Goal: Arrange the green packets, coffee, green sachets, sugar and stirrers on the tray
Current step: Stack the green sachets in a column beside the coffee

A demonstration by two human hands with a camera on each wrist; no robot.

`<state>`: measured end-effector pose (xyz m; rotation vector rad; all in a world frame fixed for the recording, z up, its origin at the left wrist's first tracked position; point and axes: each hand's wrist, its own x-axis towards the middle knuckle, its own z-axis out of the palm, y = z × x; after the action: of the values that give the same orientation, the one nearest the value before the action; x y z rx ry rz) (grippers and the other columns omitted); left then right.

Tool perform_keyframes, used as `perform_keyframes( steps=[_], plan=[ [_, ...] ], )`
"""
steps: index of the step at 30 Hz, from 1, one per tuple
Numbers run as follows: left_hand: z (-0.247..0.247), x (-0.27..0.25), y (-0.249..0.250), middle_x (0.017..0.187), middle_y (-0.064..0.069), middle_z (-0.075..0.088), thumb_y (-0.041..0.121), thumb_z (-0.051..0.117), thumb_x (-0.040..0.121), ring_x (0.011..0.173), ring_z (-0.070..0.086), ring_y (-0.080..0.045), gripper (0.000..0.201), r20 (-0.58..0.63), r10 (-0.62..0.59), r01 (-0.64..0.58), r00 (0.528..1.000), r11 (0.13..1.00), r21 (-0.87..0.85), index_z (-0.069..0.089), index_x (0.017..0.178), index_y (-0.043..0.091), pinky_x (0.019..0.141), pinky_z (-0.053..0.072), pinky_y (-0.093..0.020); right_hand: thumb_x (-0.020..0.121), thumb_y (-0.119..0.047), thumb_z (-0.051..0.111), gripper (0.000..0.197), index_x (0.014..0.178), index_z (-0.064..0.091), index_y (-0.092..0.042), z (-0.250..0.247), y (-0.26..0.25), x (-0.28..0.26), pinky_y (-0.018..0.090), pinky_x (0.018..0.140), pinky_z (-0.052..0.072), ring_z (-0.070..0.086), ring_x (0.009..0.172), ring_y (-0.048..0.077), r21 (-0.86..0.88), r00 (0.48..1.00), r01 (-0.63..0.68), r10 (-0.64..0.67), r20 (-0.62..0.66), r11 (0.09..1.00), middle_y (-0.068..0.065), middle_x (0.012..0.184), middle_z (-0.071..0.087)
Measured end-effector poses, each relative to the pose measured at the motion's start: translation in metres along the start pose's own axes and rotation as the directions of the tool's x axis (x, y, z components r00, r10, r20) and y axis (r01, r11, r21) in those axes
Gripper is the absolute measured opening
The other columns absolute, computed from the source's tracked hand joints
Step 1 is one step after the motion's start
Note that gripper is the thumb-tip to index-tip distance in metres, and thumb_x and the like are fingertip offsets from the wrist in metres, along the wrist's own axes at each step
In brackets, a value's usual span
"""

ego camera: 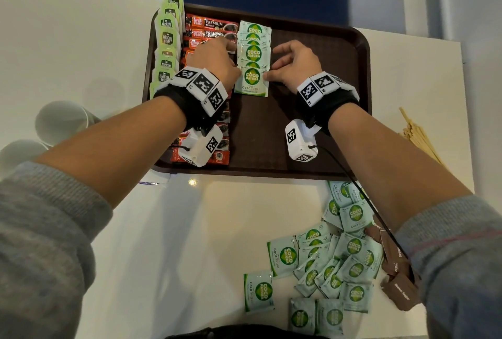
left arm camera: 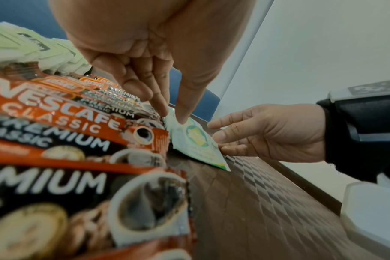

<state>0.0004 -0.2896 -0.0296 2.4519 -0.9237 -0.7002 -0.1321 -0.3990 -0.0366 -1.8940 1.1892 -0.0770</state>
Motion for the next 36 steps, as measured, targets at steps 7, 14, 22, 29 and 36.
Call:
perform_keyframes(
  steps=[7, 14, 22, 29, 36],
  plan=[
    [-0.007, -0.019, 0.002, 0.079, 0.014, 0.061, 0.029, 0.076, 0.073, 0.091, 0.062, -0.011, 0.038, -0.017, 0.003, -0.004, 1.000, 0.995, -0.097, 0.055, 0.104, 0.029, 0.096, 0.046, -0.040, 0.070, -0.025, 0.082, 0.041, 0.103, 0.059, -0.022, -0.010, -0.005, -0.012, 0.014, 0.066, 0.046, 0.058, 0.073, 0.002, -0.021, 0.997, 0.072, -0.072, -0.030, 0.997, -0.008, 0.087, 0.063],
    [-0.014, -0.081, 0.015, 0.097, 0.006, 0.060, 0.032, 0.081, 0.071, 0.088, 0.057, -0.012, 0.050, 0.150, 0.121, -0.111, 0.981, 0.991, -0.073, 0.055, 0.112, 0.022, 0.078, 0.045, -0.026, 0.070, -0.028, 0.081, 0.035, 0.100, 0.063, -0.023, -0.034, -0.012, -0.068, 0.024, 0.079, 0.050, 0.061, 0.075, 0.004, -0.248, 0.941, 0.185, -0.099, 0.323, 0.951, -0.009, 0.083, 0.067],
    [0.017, -0.173, 0.018, 0.097, 0.006, 0.062, 0.037, 0.081, 0.070, 0.091, 0.058, -0.013, 0.048, 0.371, 0.220, -0.258, 0.902, 0.964, 0.055, 0.059, 0.110, 0.022, 0.079, 0.045, -0.026, 0.067, -0.026, 0.083, 0.038, 0.099, 0.064, -0.021, -0.039, 0.026, -0.163, 0.025, 0.077, 0.047, 0.061, 0.080, 0.010, -0.434, 0.832, 0.252, 0.035, 0.553, 0.865, -0.009, 0.082, 0.064],
    [0.066, -0.235, 0.011, 0.119, -0.002, 0.057, 0.041, 0.081, 0.068, 0.107, 0.055, -0.020, 0.067, 0.552, 0.178, -0.341, 0.814, 0.917, 0.207, 0.051, 0.123, 0.020, 0.086, 0.043, -0.029, 0.053, -0.053, 0.084, 0.089, 0.126, 0.045, -0.020, -0.021, 0.069, -0.233, 0.035, 0.097, 0.040, 0.040, 0.112, 0.019, -0.627, 0.744, 0.538, 0.031, 0.667, 0.564, 0.000, 0.120, 0.045],
    [0.090, -0.259, 0.009, 0.122, -0.010, 0.047, 0.037, 0.082, 0.067, 0.110, 0.048, -0.028, 0.074, 0.554, 0.216, -0.450, 0.804, 0.830, 0.330, 0.042, 0.123, 0.009, 0.091, 0.041, -0.036, 0.049, -0.057, 0.083, 0.096, 0.123, 0.040, -0.013, -0.005, 0.094, -0.253, 0.035, 0.094, 0.034, 0.038, 0.111, 0.021, -0.683, 0.768, 0.598, -0.057, 0.638, 0.420, 0.003, 0.122, 0.039]
  ],
)
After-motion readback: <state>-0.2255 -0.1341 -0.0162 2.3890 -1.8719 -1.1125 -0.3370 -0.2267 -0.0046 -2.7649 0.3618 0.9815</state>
